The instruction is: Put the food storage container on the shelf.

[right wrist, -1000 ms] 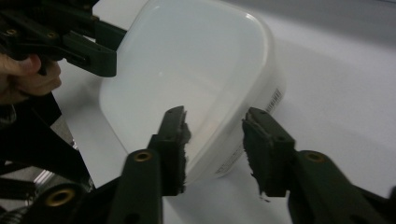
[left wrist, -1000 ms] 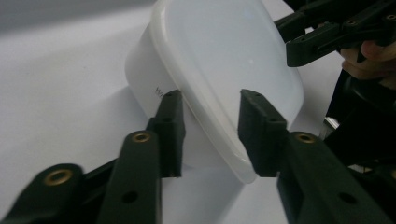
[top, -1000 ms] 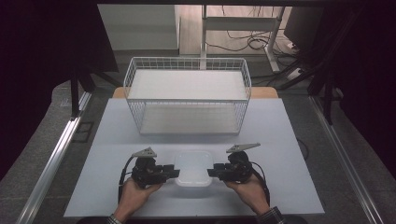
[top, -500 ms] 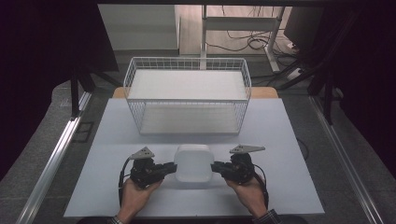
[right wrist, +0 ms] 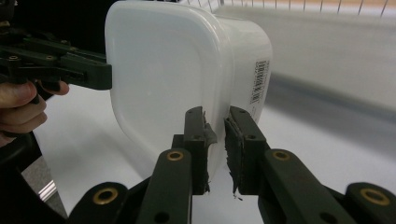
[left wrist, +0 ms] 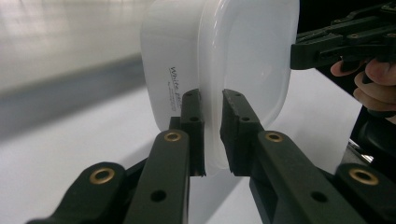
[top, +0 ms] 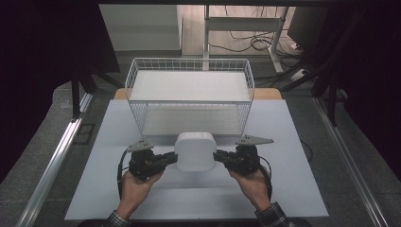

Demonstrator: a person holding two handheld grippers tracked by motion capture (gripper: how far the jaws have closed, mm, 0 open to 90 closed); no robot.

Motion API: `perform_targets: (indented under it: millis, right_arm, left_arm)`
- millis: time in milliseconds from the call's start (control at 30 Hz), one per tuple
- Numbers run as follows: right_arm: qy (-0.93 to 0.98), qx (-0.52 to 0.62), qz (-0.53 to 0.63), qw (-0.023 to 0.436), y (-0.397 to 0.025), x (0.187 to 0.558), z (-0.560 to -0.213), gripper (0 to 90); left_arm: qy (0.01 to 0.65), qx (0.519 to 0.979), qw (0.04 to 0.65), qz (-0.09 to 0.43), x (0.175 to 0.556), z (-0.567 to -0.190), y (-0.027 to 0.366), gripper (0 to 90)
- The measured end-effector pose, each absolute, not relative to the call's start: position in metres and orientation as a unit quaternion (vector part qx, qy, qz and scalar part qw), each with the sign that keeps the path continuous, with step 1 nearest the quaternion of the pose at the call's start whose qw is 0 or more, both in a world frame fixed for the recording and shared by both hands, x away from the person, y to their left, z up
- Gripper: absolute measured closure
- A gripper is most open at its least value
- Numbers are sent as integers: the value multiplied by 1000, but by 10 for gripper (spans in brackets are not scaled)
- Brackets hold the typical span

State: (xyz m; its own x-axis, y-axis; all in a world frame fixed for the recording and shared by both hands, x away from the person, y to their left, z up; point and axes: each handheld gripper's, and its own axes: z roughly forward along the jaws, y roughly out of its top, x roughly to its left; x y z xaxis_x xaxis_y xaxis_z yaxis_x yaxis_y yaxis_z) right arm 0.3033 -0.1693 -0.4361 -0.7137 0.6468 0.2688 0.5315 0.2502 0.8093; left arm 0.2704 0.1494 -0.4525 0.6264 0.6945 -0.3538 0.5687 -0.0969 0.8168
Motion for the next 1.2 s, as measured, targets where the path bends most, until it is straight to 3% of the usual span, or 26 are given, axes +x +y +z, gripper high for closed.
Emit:
perform_targets:
  millis: [1200]
  right_arm:
    - [771, 332, 531, 117, -145, 358, -325, 784]
  left_arm:
    - [397, 721, 557, 113, 326, -346, 176, 803]
